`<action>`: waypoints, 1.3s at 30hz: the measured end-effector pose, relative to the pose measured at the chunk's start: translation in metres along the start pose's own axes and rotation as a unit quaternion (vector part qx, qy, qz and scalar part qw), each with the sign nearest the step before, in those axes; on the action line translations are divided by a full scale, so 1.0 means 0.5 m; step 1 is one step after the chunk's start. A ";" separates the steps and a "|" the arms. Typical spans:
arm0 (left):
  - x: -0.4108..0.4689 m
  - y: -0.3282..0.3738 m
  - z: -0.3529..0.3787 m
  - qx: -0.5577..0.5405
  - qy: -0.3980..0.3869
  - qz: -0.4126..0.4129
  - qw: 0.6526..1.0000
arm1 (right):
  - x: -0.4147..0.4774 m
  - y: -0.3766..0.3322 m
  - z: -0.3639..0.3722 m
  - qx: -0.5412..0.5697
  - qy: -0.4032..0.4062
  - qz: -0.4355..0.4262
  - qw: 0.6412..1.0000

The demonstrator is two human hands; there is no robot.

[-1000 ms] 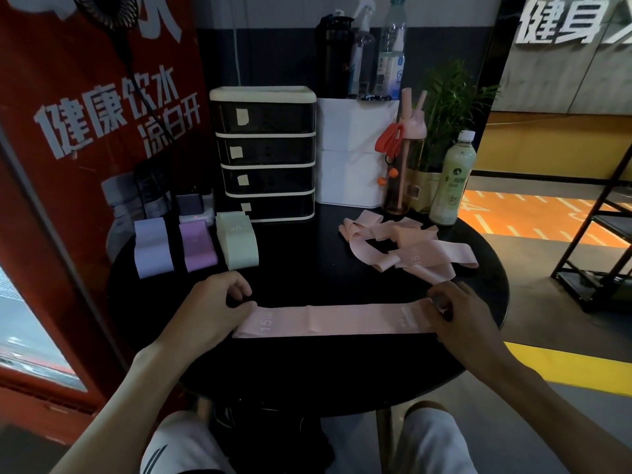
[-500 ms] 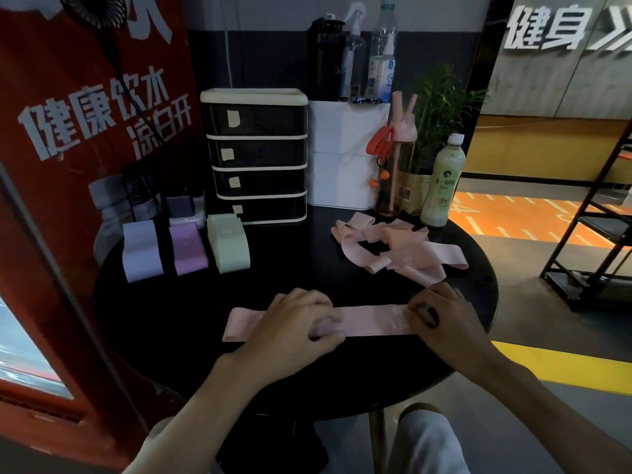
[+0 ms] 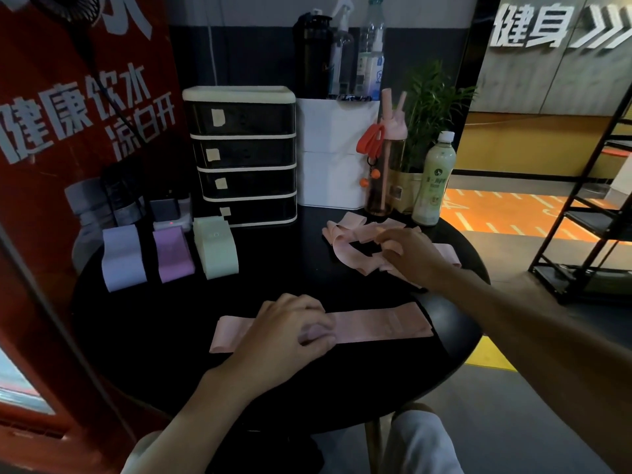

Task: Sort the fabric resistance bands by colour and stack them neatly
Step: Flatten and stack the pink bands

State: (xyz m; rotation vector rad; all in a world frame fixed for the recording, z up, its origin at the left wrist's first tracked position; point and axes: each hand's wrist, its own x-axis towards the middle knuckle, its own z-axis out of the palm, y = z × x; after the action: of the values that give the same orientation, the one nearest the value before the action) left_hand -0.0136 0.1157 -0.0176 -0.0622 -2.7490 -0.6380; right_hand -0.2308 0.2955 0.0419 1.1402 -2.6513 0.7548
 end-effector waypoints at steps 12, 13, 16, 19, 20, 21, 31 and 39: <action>0.000 0.000 -0.001 0.022 -0.008 -0.003 1.000 | 0.070 0.036 0.031 -0.049 -0.113 0.047 0.991; 0.000 0.000 -0.001 0.021 -0.008 -0.004 1.000 | 0.072 0.043 0.032 -0.059 -0.098 0.048 0.992; 0.000 0.001 -0.002 0.021 -0.009 -0.005 1.000 | 0.067 0.045 0.020 -0.087 -0.059 0.052 0.993; -0.001 0.003 -0.004 0.025 -0.015 -0.004 1.000 | 0.059 0.039 -0.010 -0.028 -0.025 0.053 0.998; -0.001 0.004 -0.005 0.028 -0.017 -0.003 0.999 | 0.056 0.032 -0.024 0.003 -0.004 0.046 0.999; -0.002 0.005 -0.006 0.031 -0.019 -0.003 0.999 | 0.054 0.027 -0.037 0.036 0.014 0.037 0.999; 0.009 0.050 -0.041 0.019 0.038 0.004 0.999 | 0.036 -0.056 -0.192 0.158 0.167 -0.013 0.973; 0.159 0.167 -0.212 -0.122 0.187 0.020 0.975 | 0.028 -0.151 -0.276 0.213 0.254 -0.060 0.942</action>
State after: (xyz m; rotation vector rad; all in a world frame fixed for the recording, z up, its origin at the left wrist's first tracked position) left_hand -0.0481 0.1422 0.1326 -0.0482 -2.2939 -0.8759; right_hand -0.1938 0.3128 0.1946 1.0003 -2.0252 1.4231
